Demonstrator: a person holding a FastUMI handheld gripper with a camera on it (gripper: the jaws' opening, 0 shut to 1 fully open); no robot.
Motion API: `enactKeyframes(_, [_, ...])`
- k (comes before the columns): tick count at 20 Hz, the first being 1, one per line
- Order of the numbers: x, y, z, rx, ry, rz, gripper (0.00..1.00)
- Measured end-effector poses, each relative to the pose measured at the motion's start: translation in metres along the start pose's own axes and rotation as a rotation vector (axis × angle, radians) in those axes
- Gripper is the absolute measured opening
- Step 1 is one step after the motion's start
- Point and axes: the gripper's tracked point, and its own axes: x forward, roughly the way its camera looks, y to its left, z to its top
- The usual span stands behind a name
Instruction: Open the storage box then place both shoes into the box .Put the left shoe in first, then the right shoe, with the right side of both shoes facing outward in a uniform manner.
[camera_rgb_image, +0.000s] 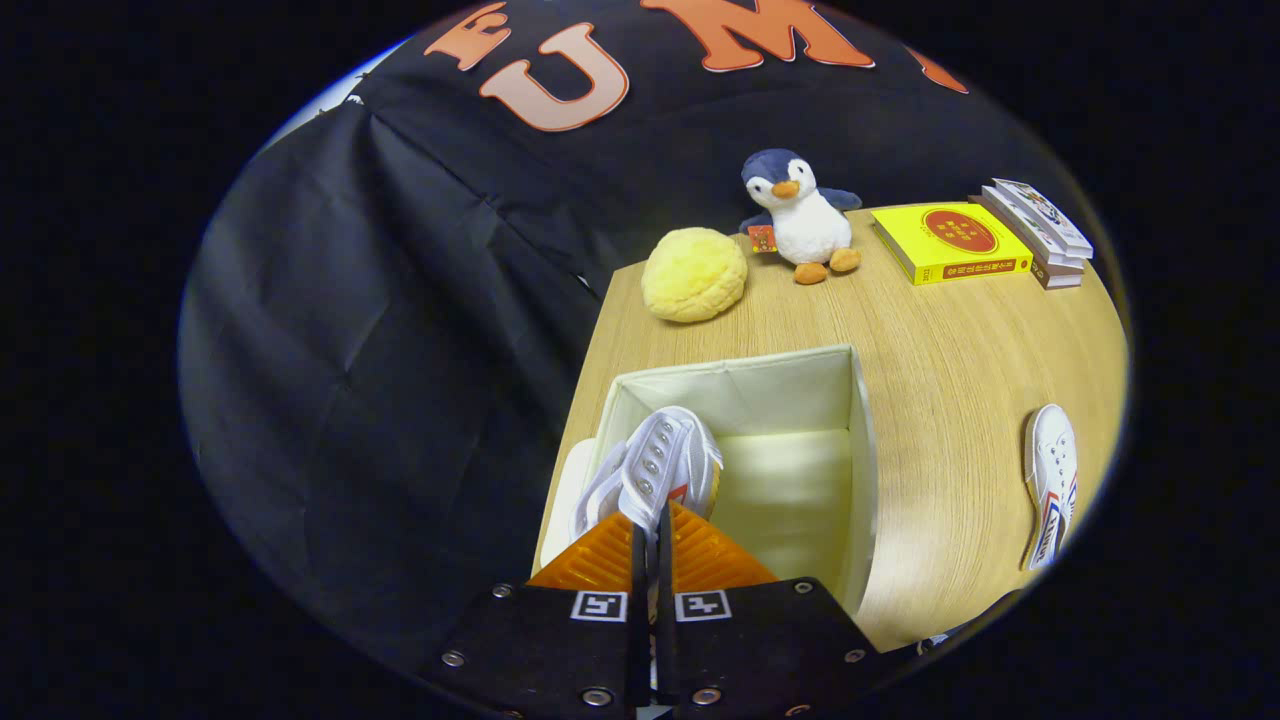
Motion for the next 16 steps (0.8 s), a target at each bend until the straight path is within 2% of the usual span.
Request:
enactKeyframes(2, [0.007, 0.003, -0.015, -0.002, 0.06, 0.033, 0.07])
enactKeyframes(3, [0.005, 0.016, -0.015, 0.021, 0.046, 0.101, 0.09])
enactKeyframes(4, [0.002, 0.026, -0.008, 0.043, 0.027, 0.163, 0.06])
enactKeyframes(6, [-0.007, 0.028, 0.001, 0.01, -0.001, 0.198, 0.12])
enactKeyframes(8, [-0.015, 0.015, 0.013, -0.057, -0.051, 0.18, 0.21])
enactKeyframes(13, [-0.043, -0.04, 0.03, -0.135, -0.139, 0.104, 0.65])
enactKeyframes(16, [-0.069, -0.106, 0.03, -0.175, -0.175, 0.005, 0.78])
